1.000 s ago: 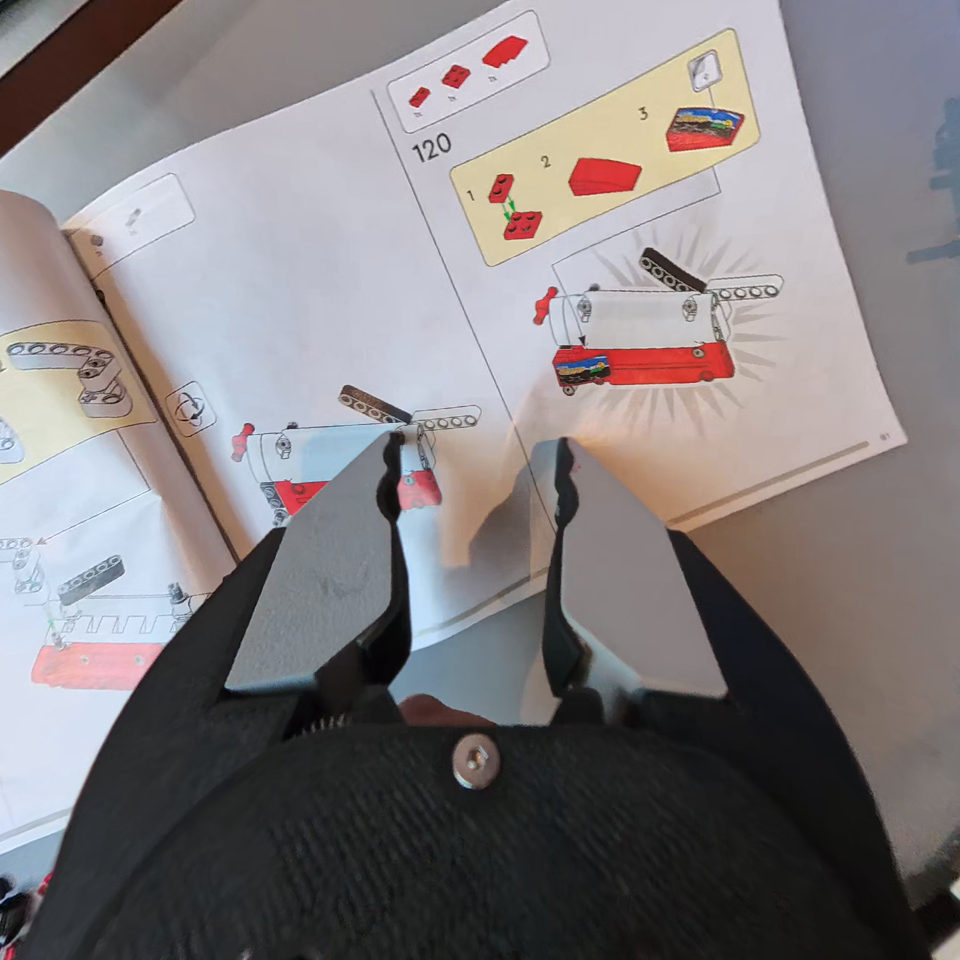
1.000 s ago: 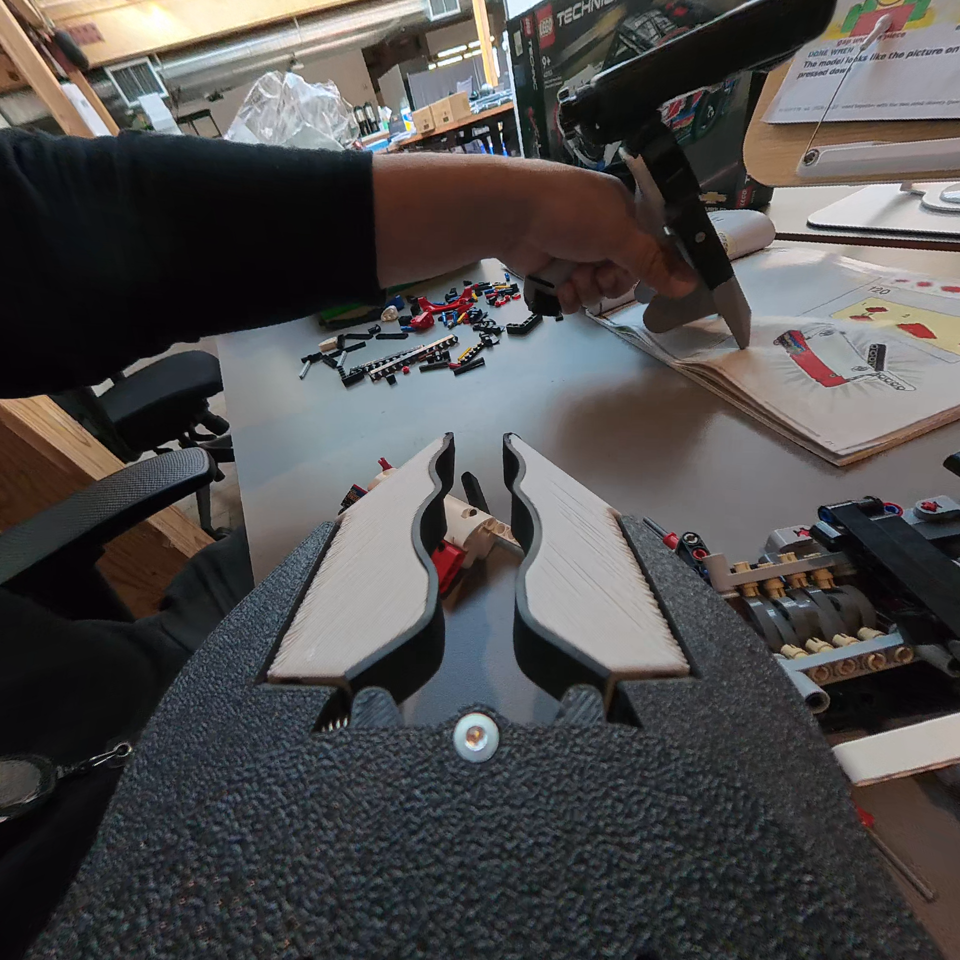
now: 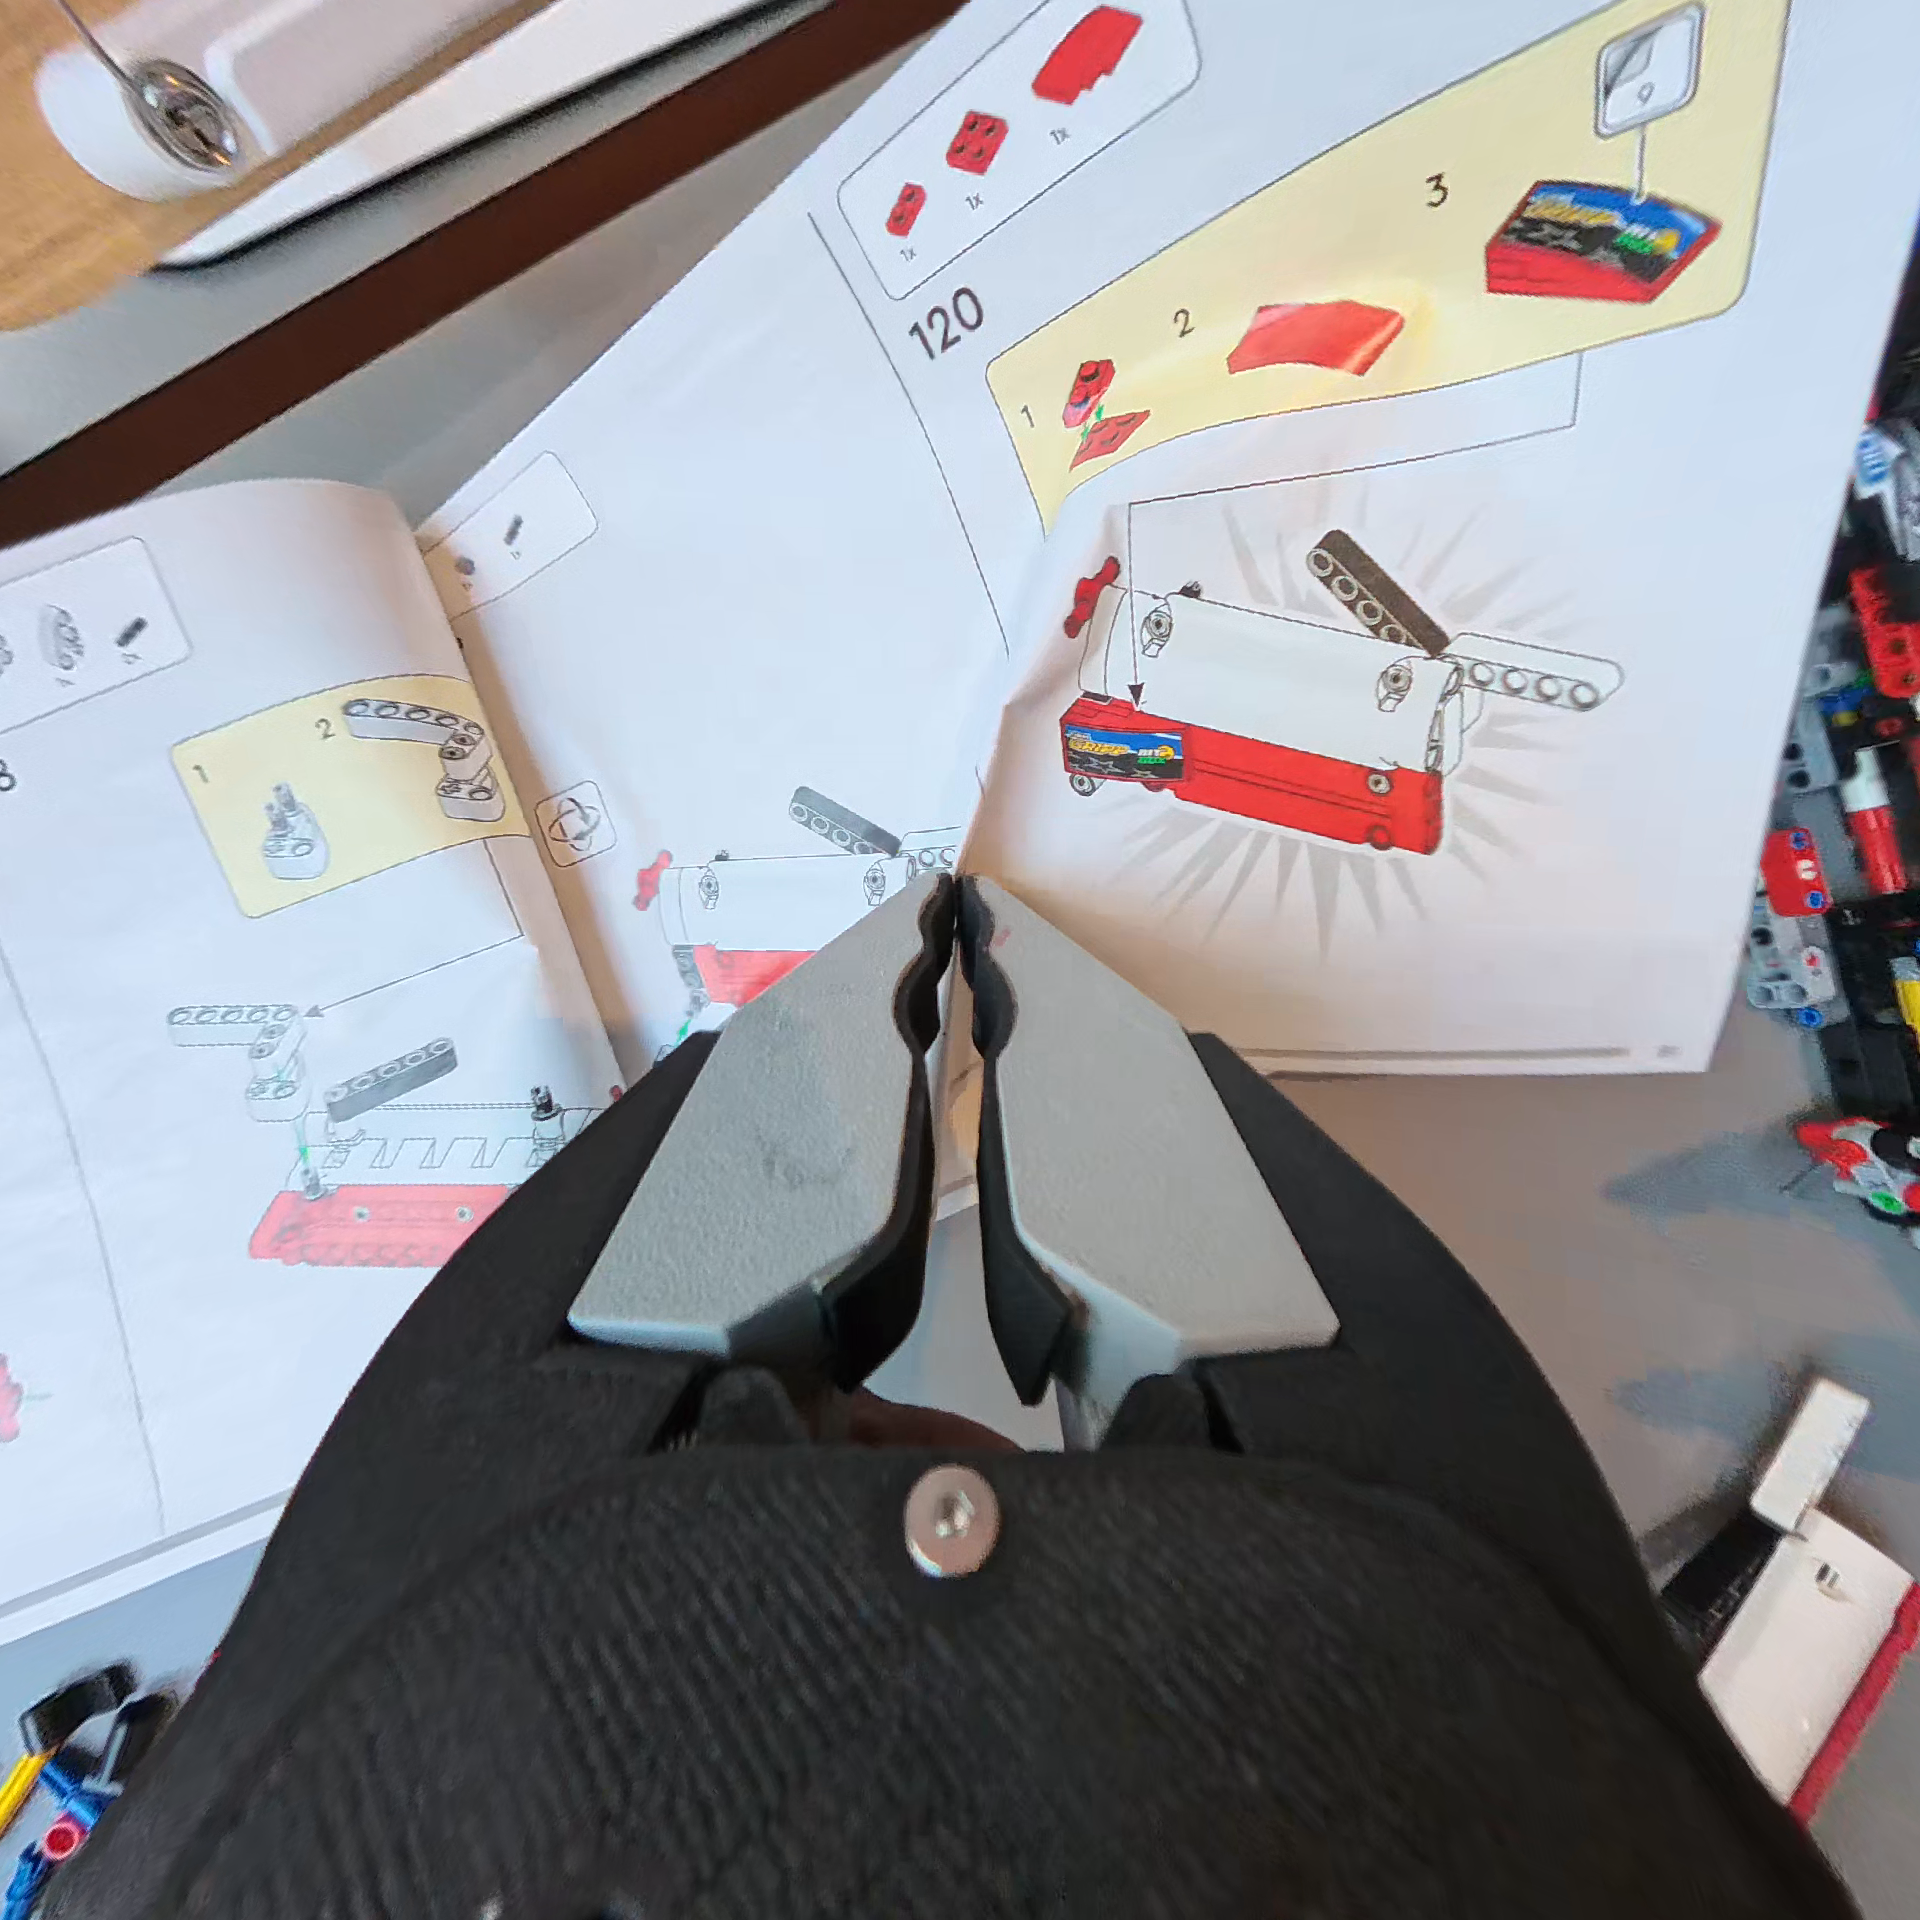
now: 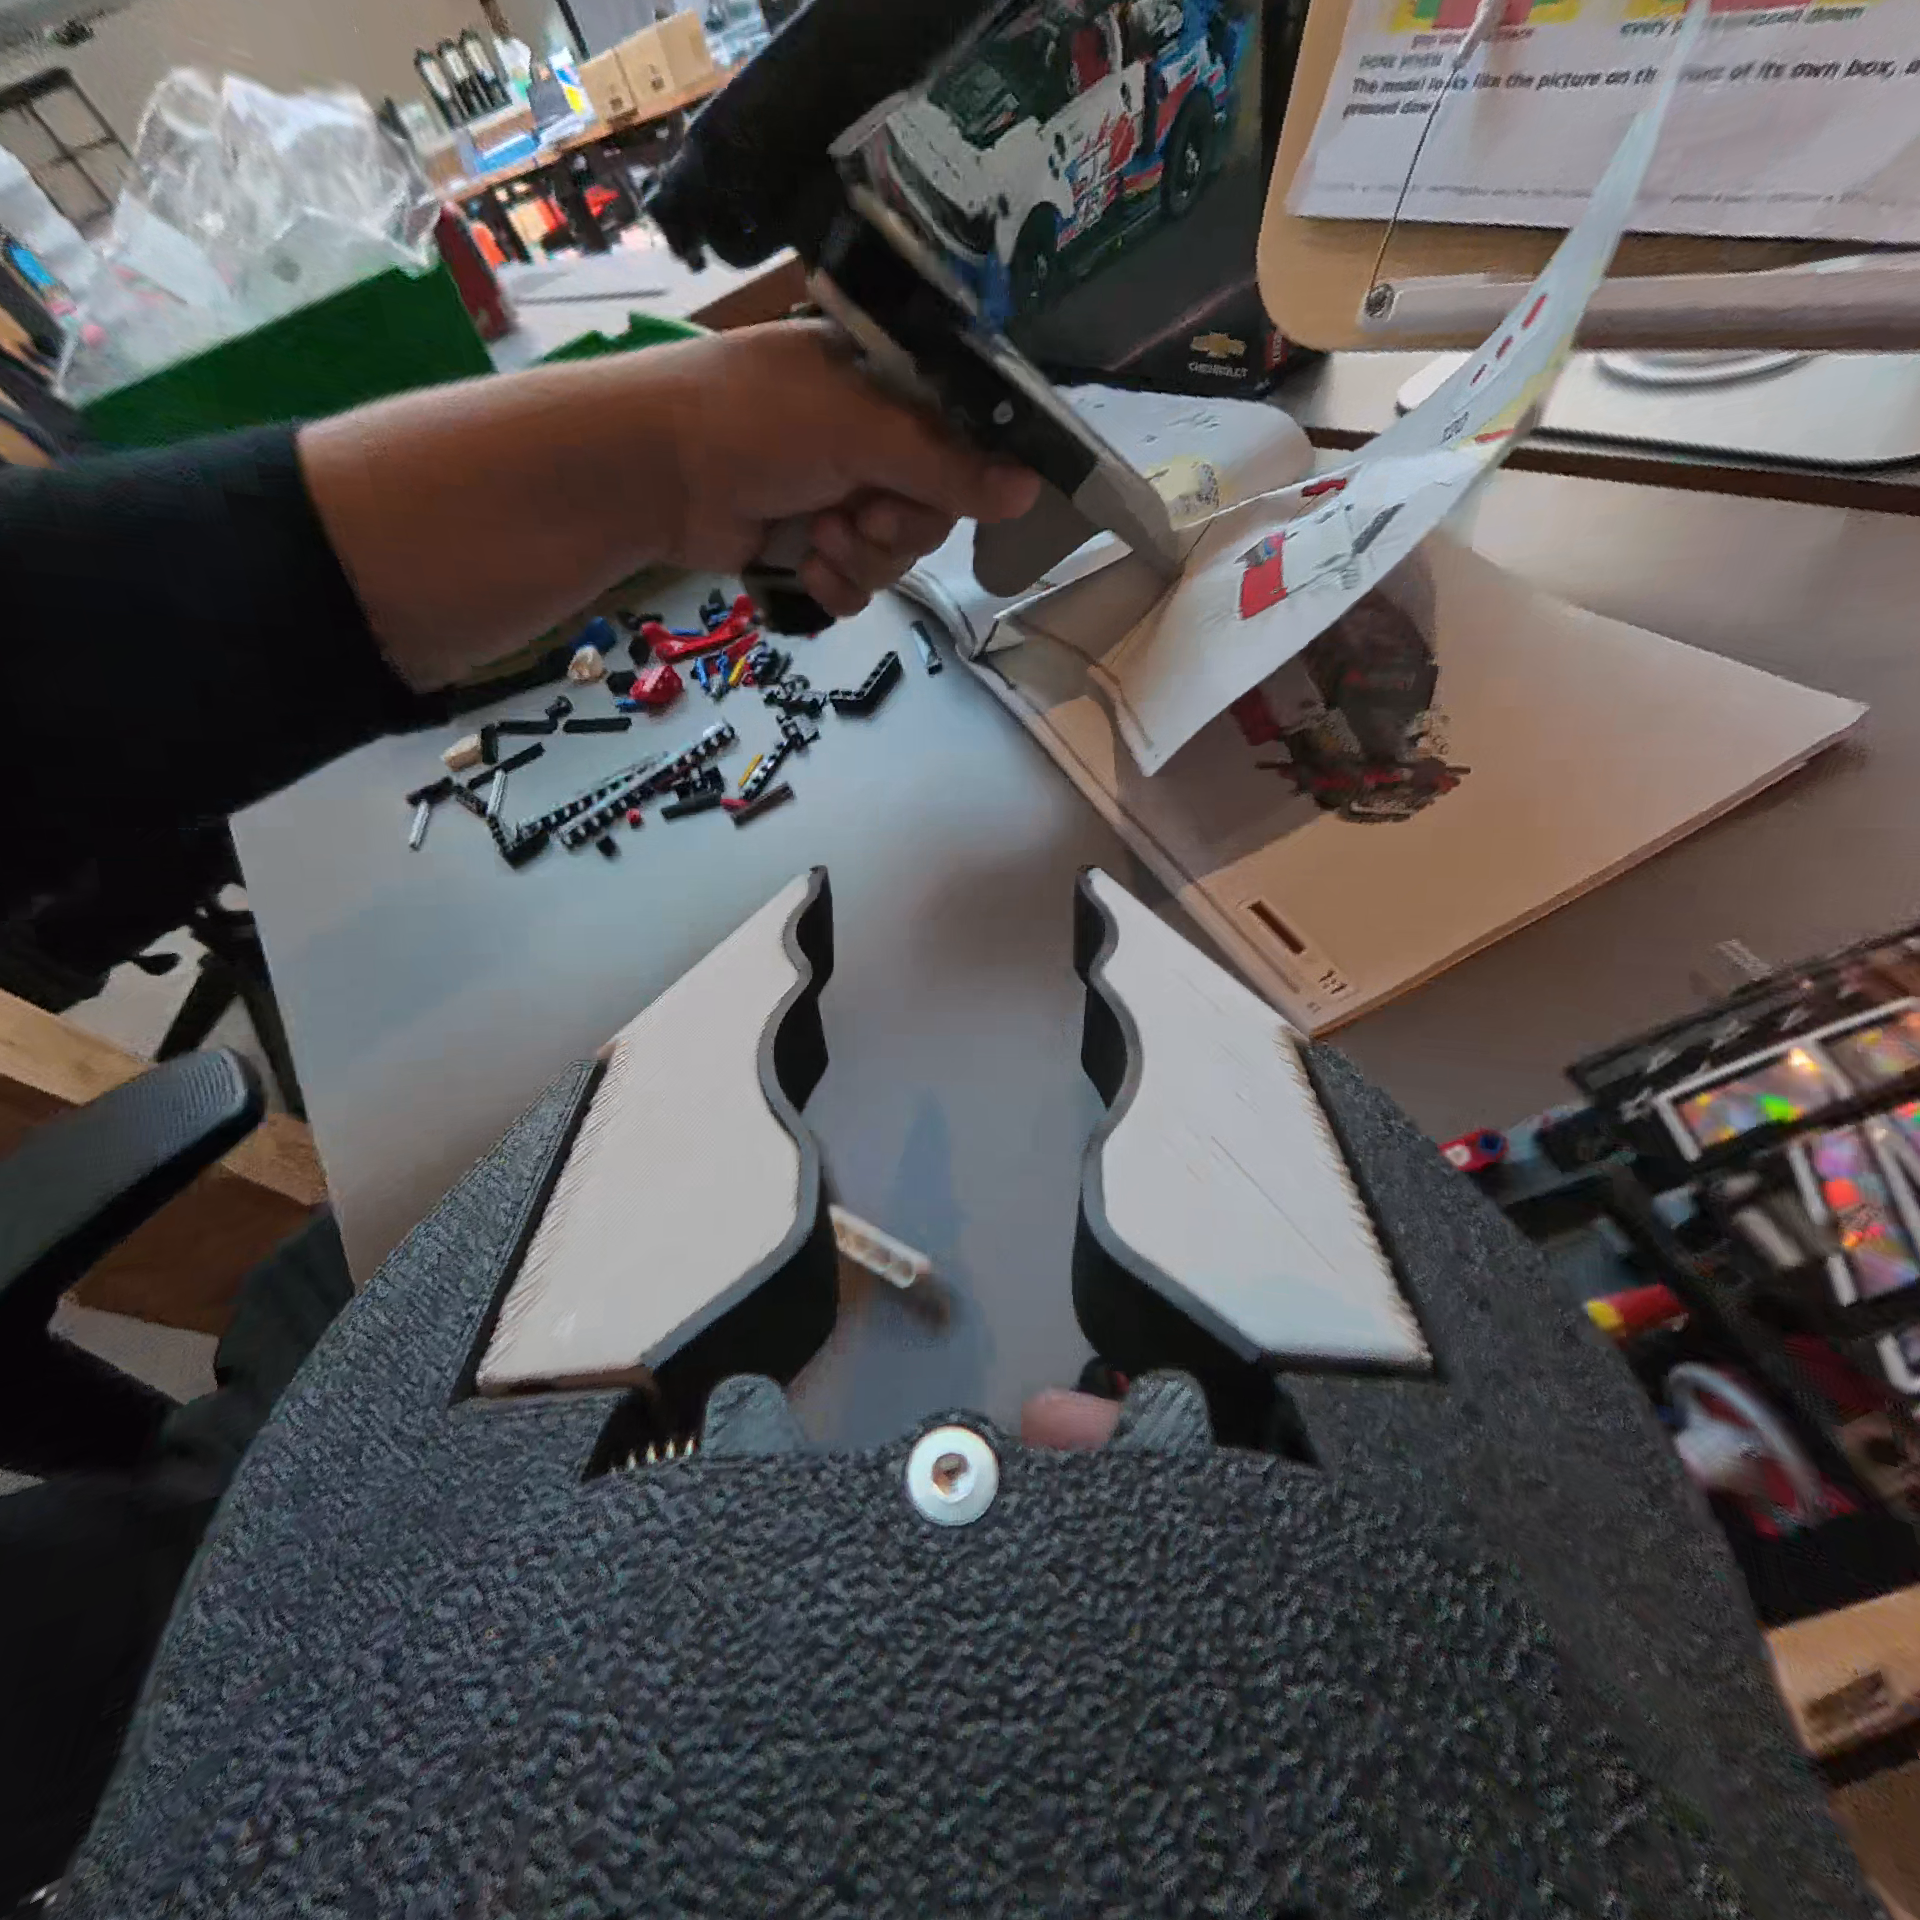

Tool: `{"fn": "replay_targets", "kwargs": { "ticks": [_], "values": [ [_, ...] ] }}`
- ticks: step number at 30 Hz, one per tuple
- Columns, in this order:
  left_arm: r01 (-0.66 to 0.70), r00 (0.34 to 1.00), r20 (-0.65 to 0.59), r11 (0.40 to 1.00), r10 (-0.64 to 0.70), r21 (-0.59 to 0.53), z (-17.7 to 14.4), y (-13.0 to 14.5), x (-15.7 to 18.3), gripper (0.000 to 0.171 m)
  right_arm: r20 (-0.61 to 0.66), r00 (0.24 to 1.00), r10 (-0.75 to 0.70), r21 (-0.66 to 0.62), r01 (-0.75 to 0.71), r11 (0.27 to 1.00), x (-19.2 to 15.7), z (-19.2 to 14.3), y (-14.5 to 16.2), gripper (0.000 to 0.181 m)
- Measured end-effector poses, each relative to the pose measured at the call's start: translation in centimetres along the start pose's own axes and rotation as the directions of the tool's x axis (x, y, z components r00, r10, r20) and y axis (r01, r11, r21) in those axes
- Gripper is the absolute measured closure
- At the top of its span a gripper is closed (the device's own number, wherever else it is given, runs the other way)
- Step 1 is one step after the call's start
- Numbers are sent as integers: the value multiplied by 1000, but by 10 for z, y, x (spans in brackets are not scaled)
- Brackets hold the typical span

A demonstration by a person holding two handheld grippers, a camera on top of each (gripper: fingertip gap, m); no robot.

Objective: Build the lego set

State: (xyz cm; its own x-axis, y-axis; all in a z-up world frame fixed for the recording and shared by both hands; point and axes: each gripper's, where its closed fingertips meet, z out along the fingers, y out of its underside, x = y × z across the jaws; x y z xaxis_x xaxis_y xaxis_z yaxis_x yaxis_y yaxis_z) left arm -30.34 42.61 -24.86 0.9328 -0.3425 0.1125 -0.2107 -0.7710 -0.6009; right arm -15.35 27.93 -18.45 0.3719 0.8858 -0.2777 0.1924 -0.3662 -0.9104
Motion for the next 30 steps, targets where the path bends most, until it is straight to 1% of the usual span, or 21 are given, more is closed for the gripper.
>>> {"fn": "replay_targets", "kwargs": {
  "ticks": [2, 4, 7, 8, 9, 10, 11, 13, 15, 17, 18, 20, 22, 24, 27, 29, 30],
  "values": [
    [5, 1000, -10, 1000, -5, 15, -5, 0, -1, 171, -29, 999, 17, -23, -18, 1000, 17, 10, -21, 131],
    [15, 1000, -26, 1000, -14, 22, -9, 2, -2, 171, -55, 998, 36, -71, -40, 997, 35, 28, -35, 128],
    [32, 998, -46, 999, -30, 41, -13, 3, -2, 171, -59, 990, 125, -163, -133, 978, 56, 64, -40, 128],
    [35, 998, -50, 998, -33, 47, -14, 4, -3, 171, -40, 987, 157, -192, -162, 968, 58, 77, -39, 132],
    [39, 998, -56, 998, -36, 52, -15, 5, -3, 171, 4, 983, 184, -208, -179, 962, 54, 88, -40, 148],
    [41, 997, -61, 997, -38, 58, -17, 5, -3, 171, 49, 979, 200, -224, -184, 957, 49, 97, -41, 175],
    [41, 997, -62, 997, -37, 66, -19, 5, -4, 171, 63, 978, 201, -237, -181, 954, 48, 104, -41, 181],
    [26, 999, -50, 996, -22, 86, -26, 7, -8, 170, 47, 982, 184, -250, -167, 954, 51, 113, -44, 181],
    [-24, 999, -44, 993, 30, 118, -38, 10, -9, 144, 45, 980, 194, -242, -178, 954, 51, 116, -51, 181],
    [-121, 993, 6, 979, 122, 161, -54, 15, -9, 123, 56, 973, 224, -219, -207, 954, 51, 117, -63, 181],
    [-195, 981, 52, 965, 188, 175, -62, 19, -7, 117, 65, 968, 241, -213, -222, 951, 50, 117, -67, 181],
    [-350, 934, 149, 919, 326, 182, -73, 26, 3, 107, 79, 963, 259, -204, -239, 949, 48, 118, -75, 181],
    [-466, 873, 249, 868, 420, 169, -78, 28, 11, 105, 89, 960, 264, -203, -242, 949, 45, 120, -79, 181],
    [-532, 825, 317, 832, 467, 158, -77, 26, 20, 105, 97, 957, 272, -199, -249, 948, 42, 120, -81, 181],
    [-602, 762, 408, 782, 503, 161, -74, 14, 27, 113, 109, 952, 286, -195, -262, 945, 37, 120, -82, 181],
    [-643, 716, 458, 753, 527, 140, -70, 8, 31, 114, 129, 943, 308, -191, -281, 940, 33, 118, -83, 181],
    [-667, 685, 492, 734, 538, 126, -69, 5, 31, 119, 138, 938, 317, -189, -289, 938, 31, 116, -84, 181]
  ]
}}
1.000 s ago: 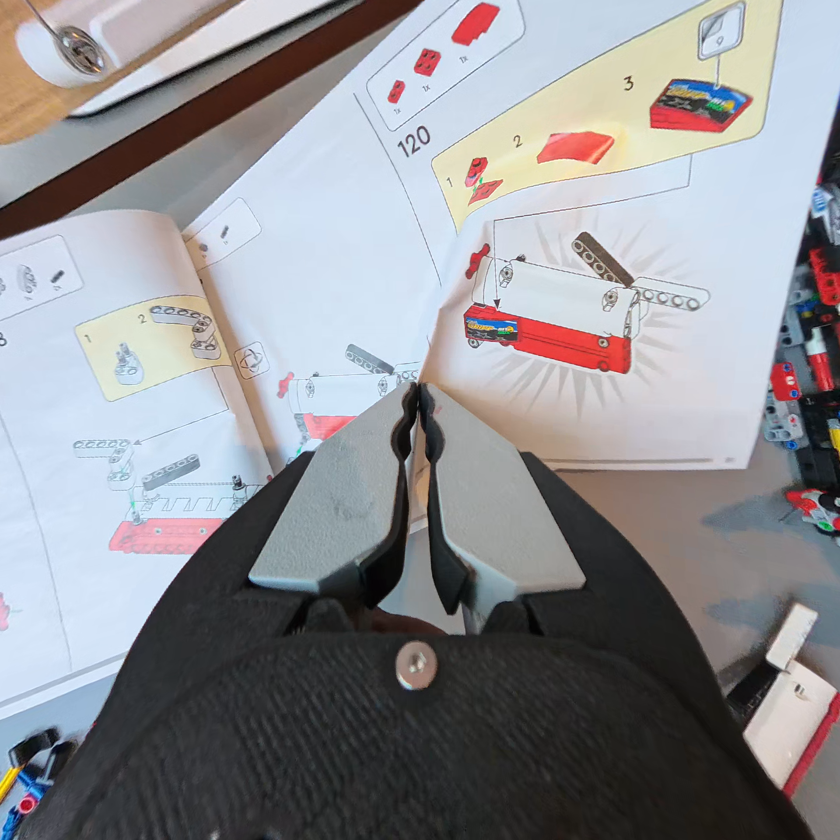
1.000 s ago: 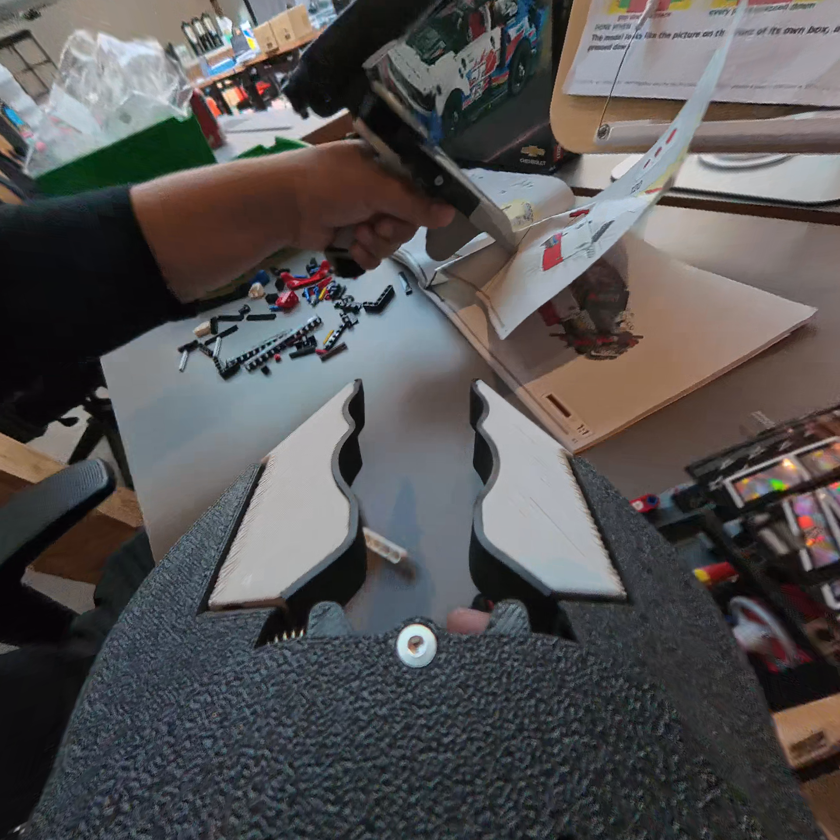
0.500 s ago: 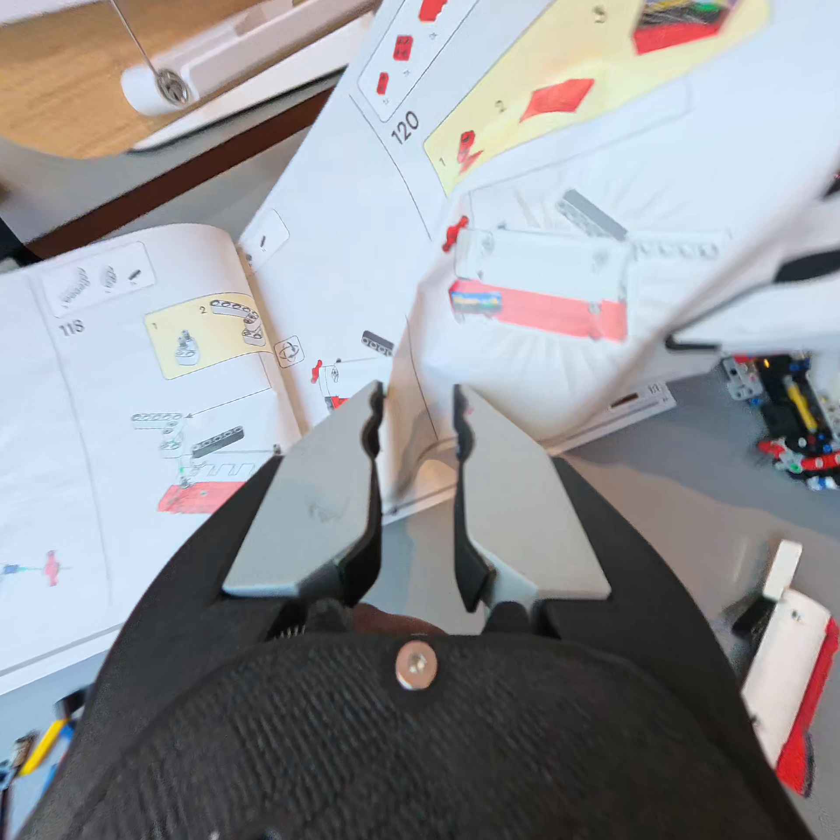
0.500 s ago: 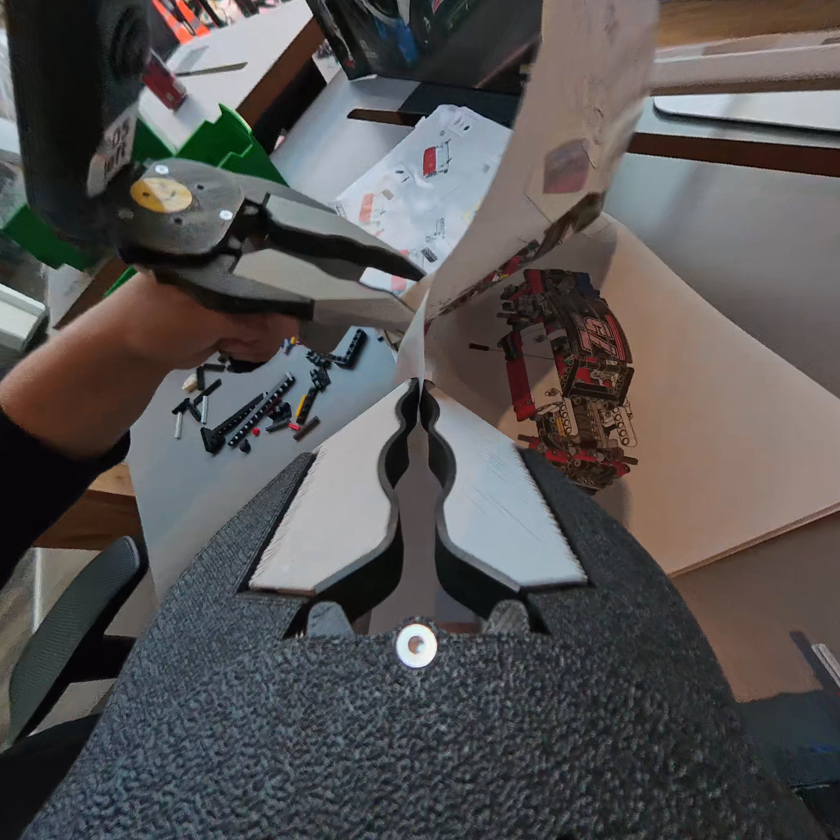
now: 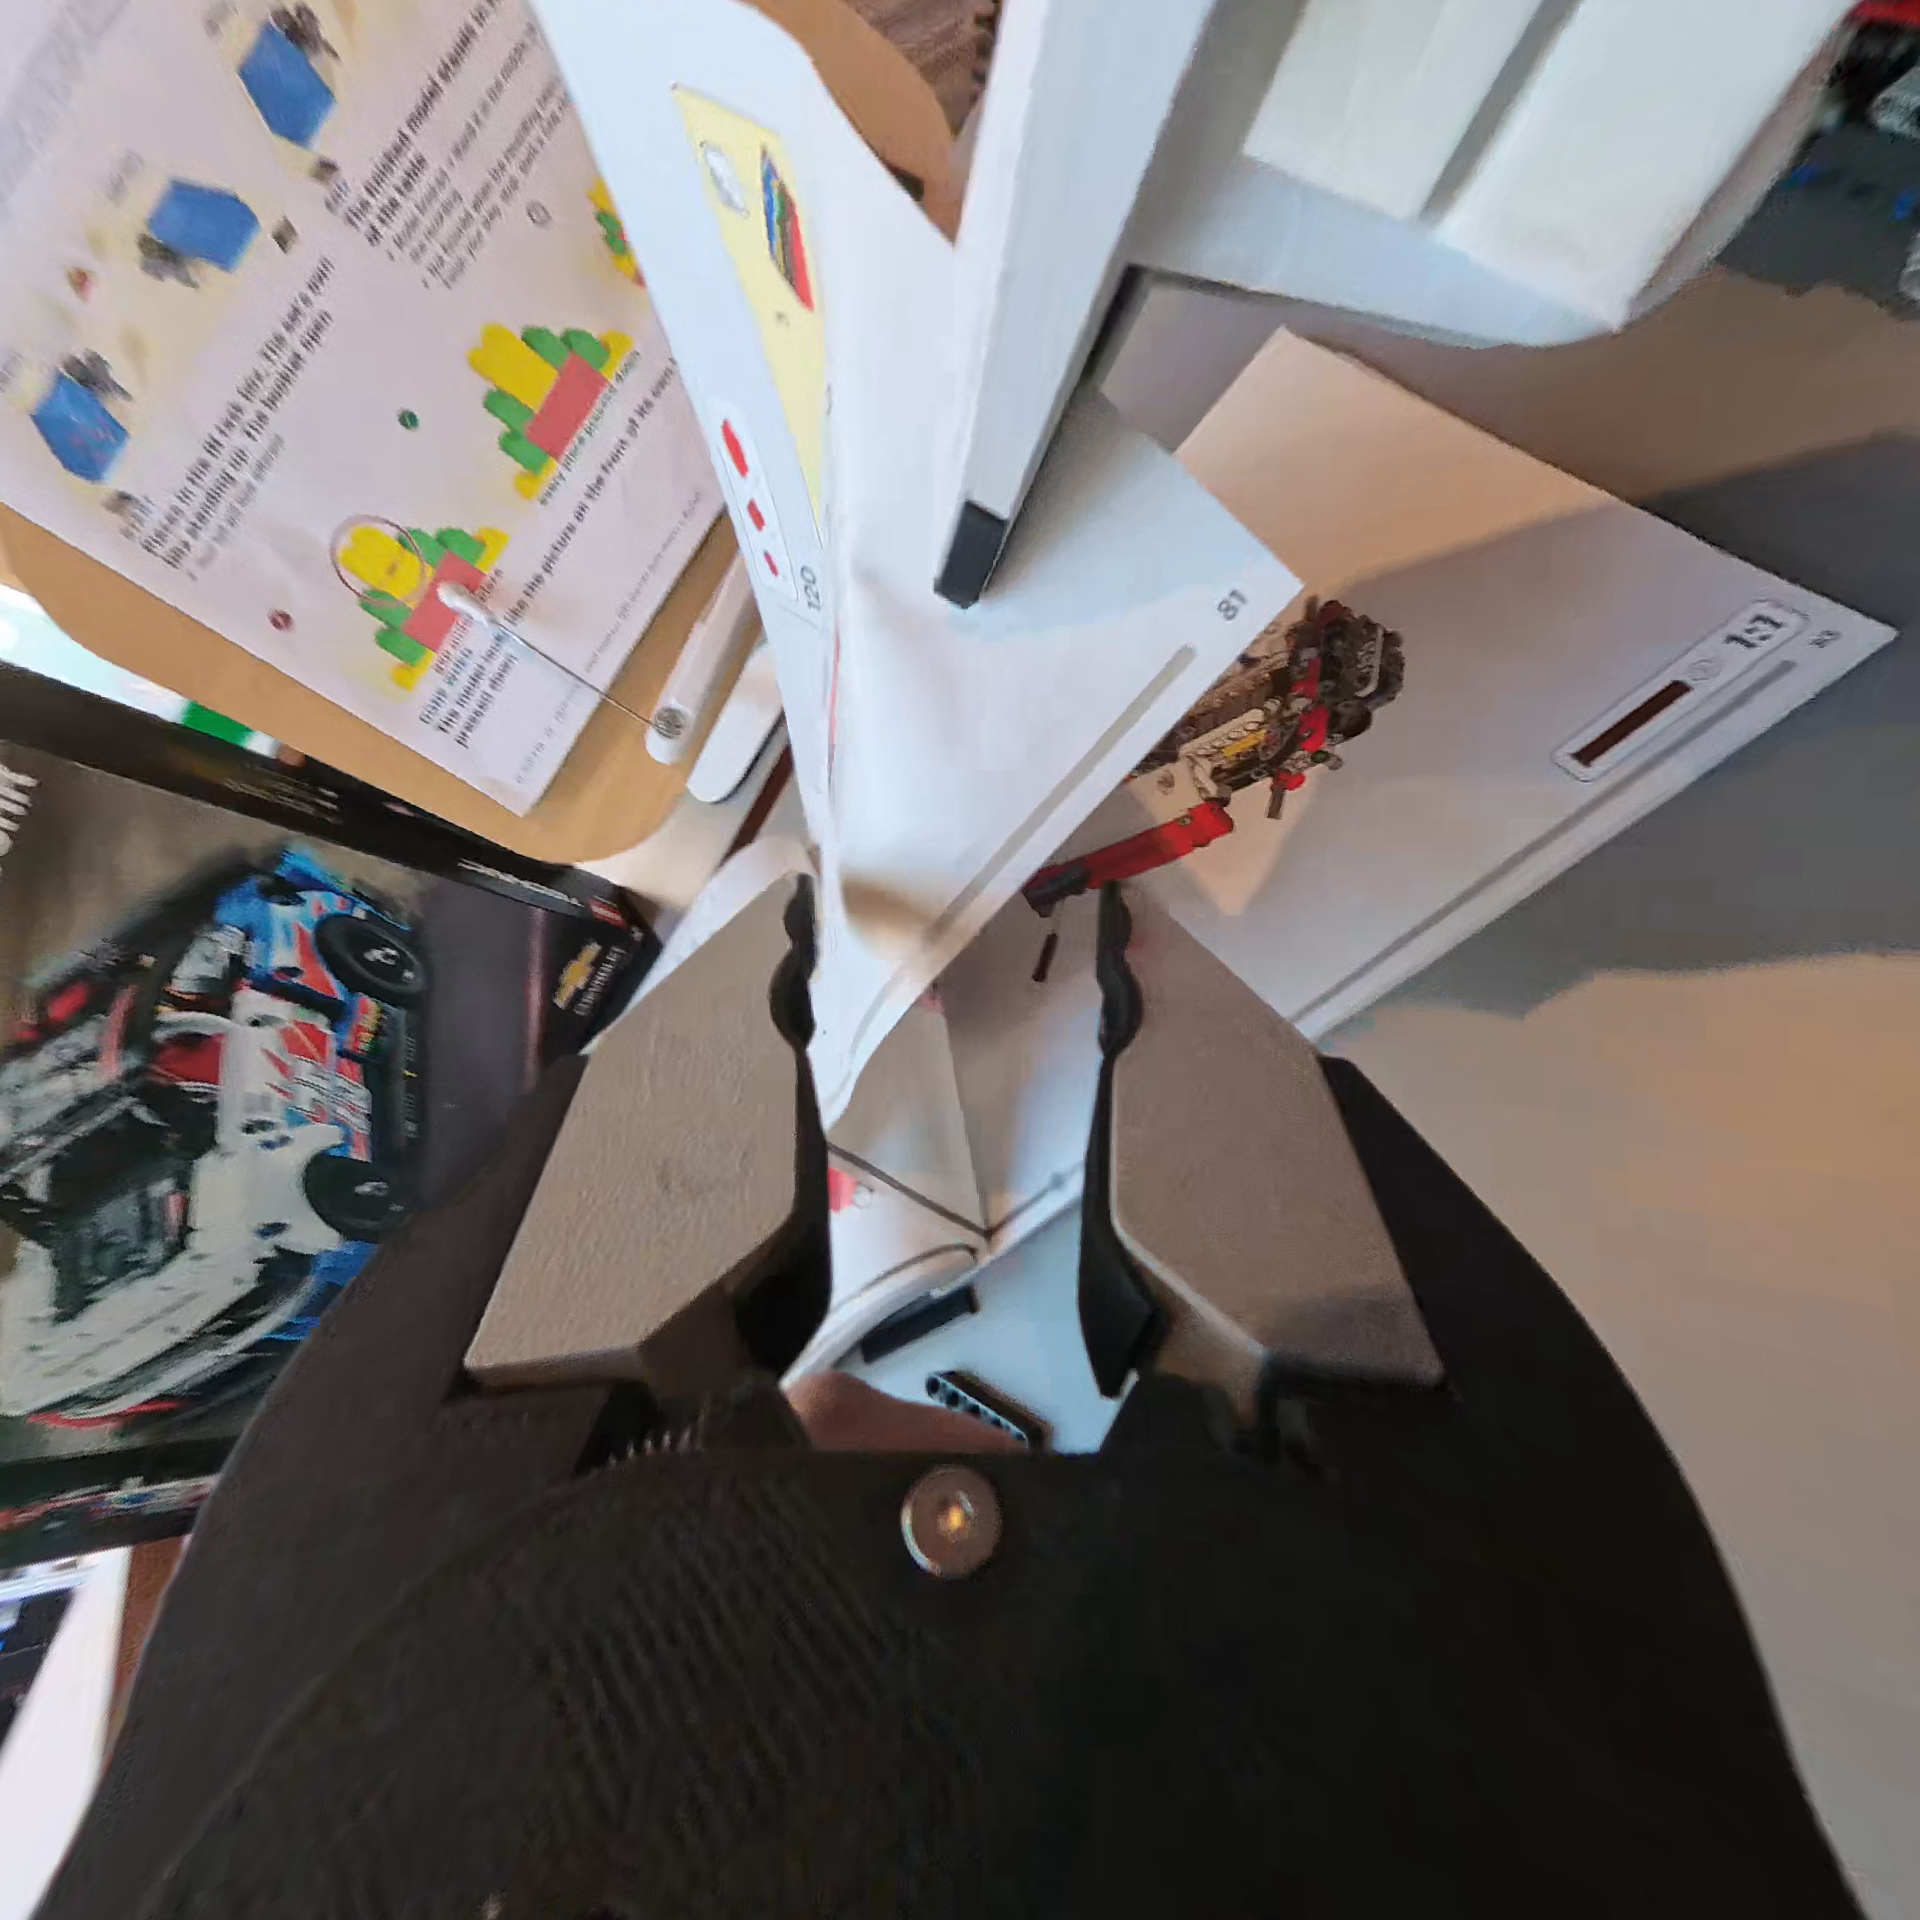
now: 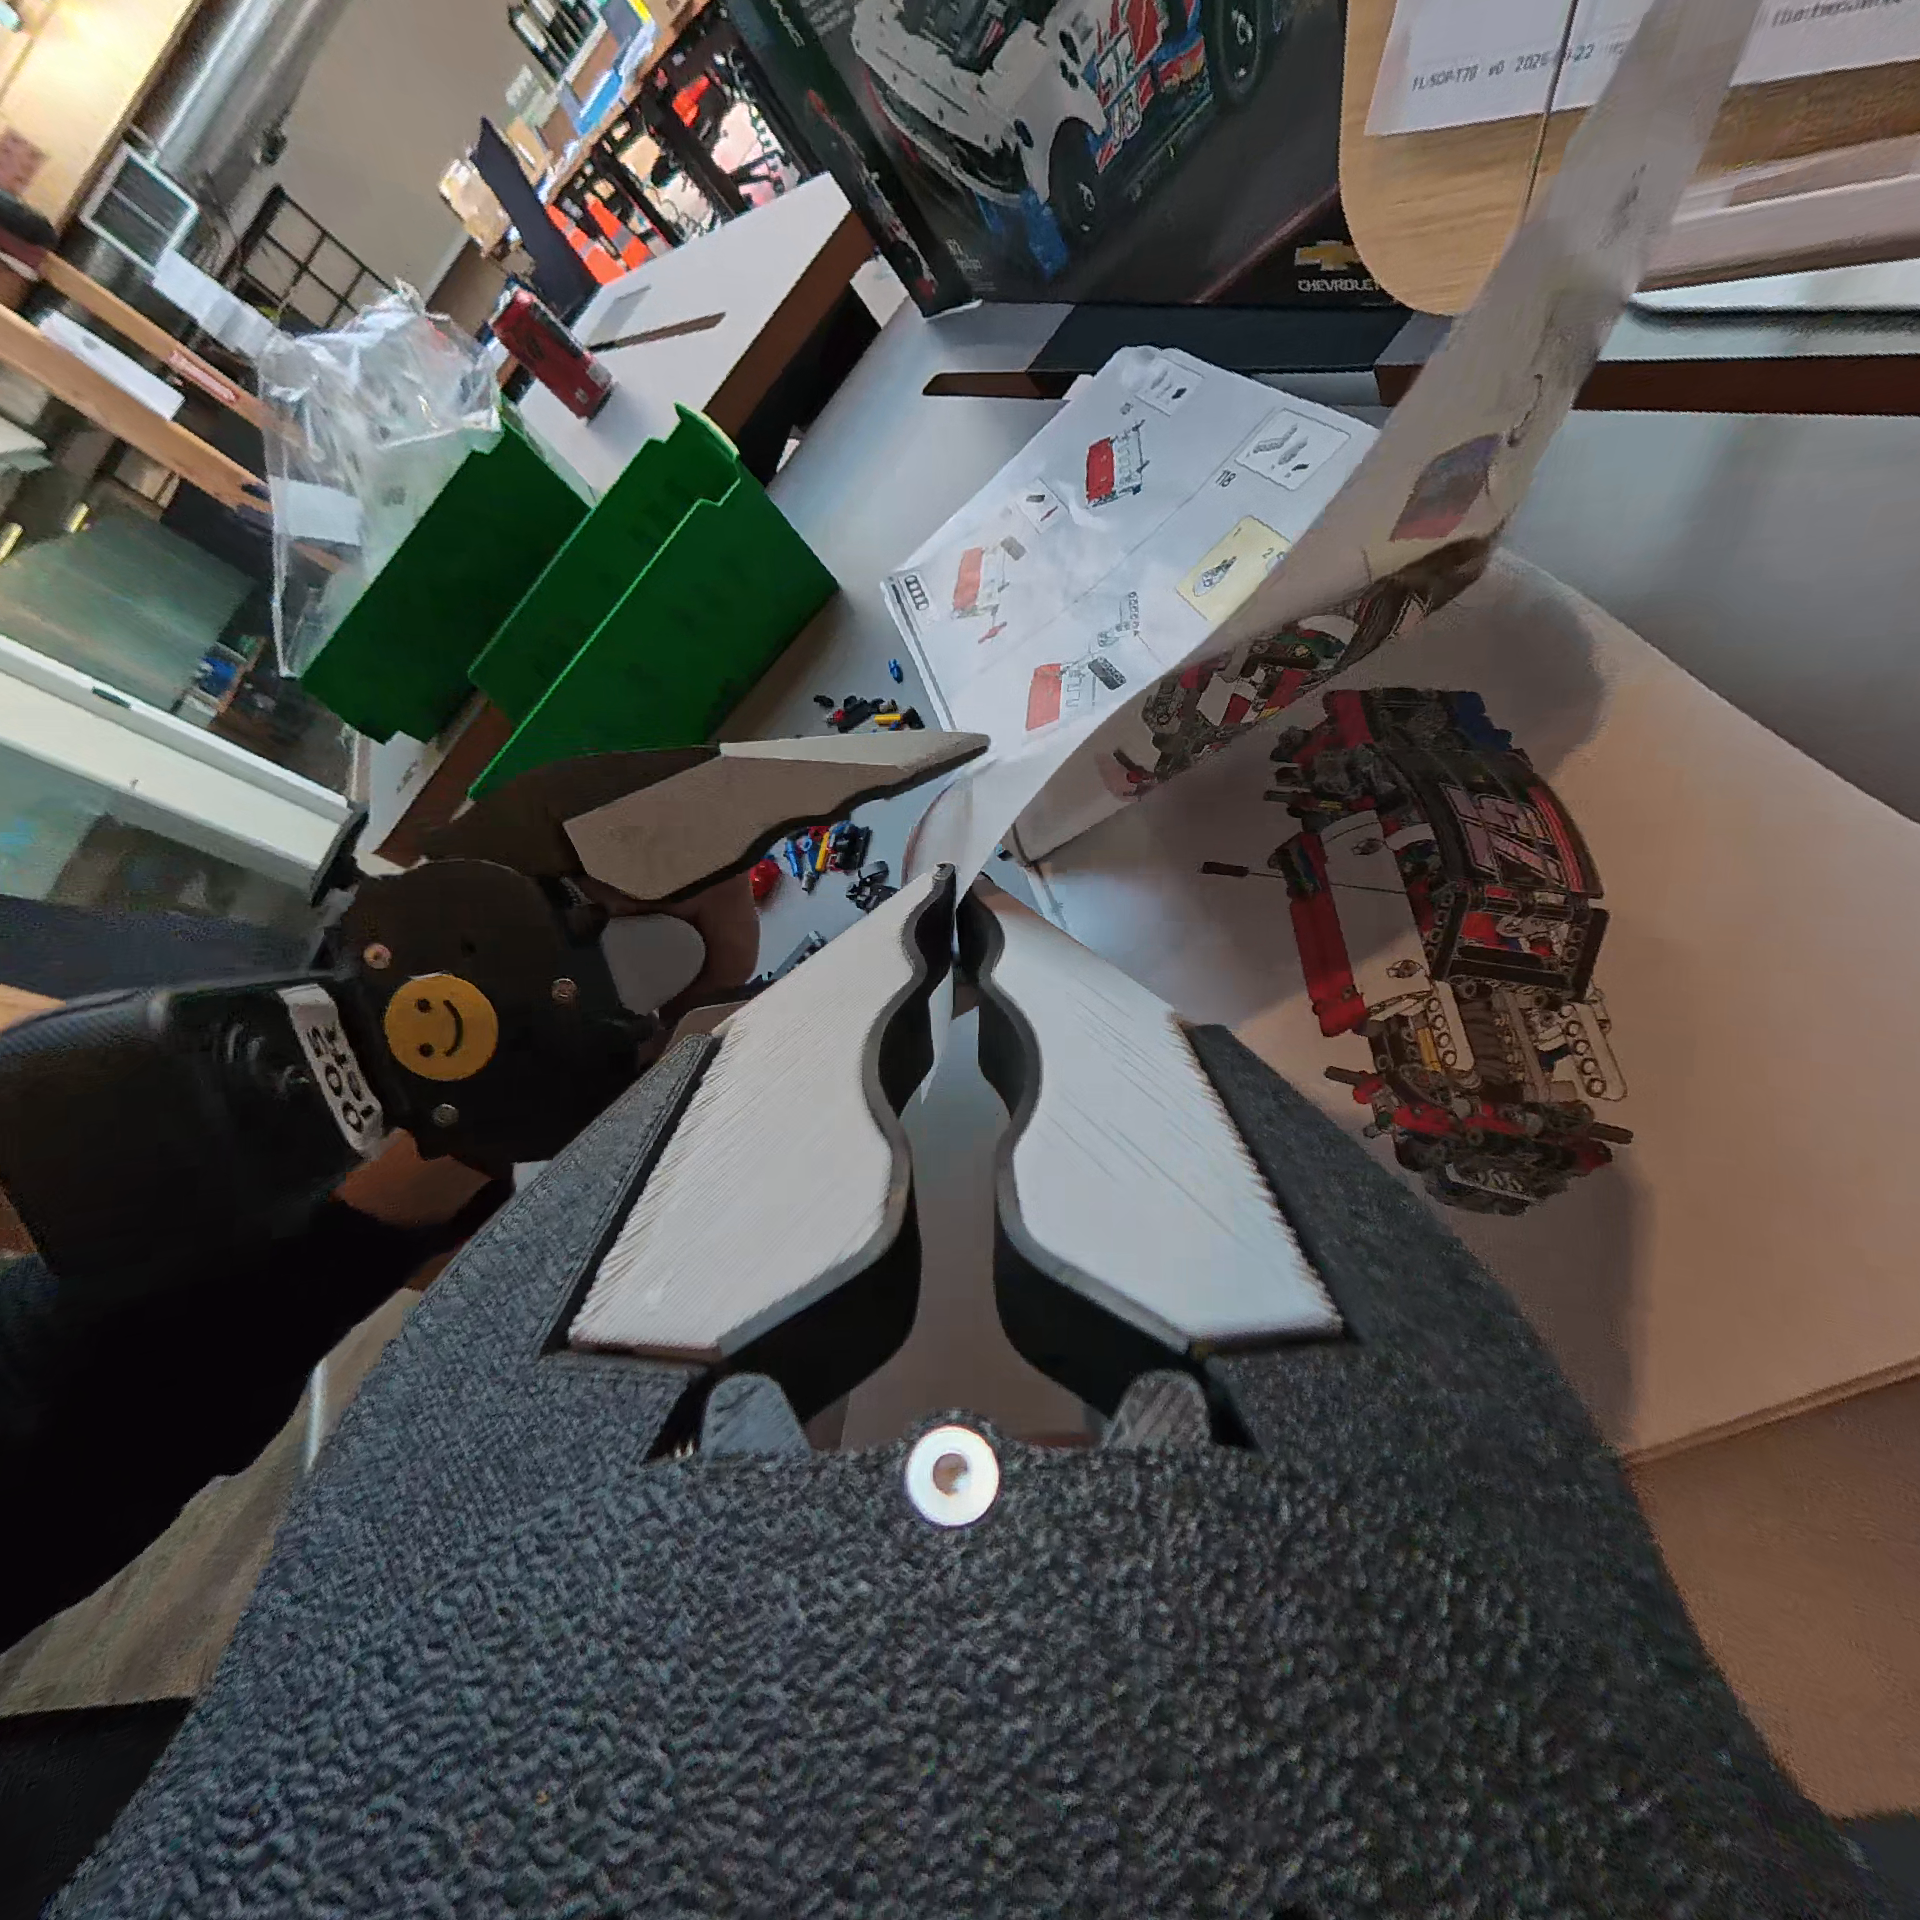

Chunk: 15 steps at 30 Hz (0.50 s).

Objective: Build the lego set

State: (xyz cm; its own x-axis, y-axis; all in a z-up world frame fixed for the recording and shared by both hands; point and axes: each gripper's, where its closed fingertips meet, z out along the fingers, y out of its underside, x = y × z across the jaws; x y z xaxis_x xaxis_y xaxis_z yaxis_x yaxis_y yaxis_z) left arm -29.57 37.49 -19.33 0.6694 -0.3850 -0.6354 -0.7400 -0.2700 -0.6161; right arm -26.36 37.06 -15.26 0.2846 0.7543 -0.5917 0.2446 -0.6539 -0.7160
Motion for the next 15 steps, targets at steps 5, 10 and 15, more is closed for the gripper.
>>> {"fn": "replay_targets", "kwargs": {
  "ticks": [5, 10, 15],
  "values": [
    [-5, 992, 125, 1000, 4, 13, 5, -5, -16, 156, 11, 1000, 15, 11, -15, 1000, 0, -7, -1, 181],
    [73, 989, 125, 997, -77, 33, 1, 0, -29, 171, 28, 1000, 14, 26, -14, 1000, -3, -13, -4, 171],
    [296, 947, 133, 955, -294, 7, -5, 38, -70, 171, -71, 987, -145, 61, 150, 987, -8, -39, 2, 163]
  ]
}}
